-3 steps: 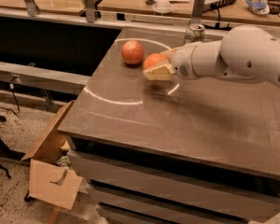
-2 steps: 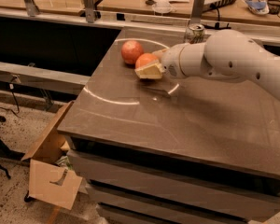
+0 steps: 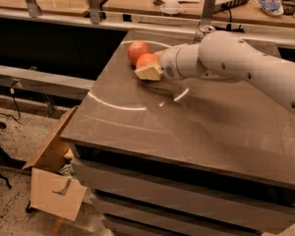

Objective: Move orange near apple

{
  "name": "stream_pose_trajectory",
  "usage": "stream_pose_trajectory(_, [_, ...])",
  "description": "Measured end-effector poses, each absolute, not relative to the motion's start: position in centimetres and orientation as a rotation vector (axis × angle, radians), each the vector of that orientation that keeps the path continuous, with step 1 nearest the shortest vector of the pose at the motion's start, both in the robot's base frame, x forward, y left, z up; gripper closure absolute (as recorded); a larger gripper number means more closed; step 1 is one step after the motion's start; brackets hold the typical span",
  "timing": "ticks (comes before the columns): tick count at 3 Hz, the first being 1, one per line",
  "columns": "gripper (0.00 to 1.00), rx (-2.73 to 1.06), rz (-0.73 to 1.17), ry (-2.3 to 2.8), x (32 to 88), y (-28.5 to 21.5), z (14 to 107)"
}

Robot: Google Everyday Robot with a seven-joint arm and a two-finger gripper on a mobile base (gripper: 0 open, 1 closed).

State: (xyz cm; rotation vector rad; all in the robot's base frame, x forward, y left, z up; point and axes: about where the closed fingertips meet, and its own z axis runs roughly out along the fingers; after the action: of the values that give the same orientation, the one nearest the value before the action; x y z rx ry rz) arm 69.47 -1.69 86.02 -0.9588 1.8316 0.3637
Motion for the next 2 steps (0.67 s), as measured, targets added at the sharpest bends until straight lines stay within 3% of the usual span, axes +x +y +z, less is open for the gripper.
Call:
stream_pose_trajectory(1, [0.0,-0.957,0.352,1.848,69.5,-2.0,85.5])
stream_pose_trajectory(2, [0.0,-0.916,0.317,1.853,68.3,-5.1,86.3])
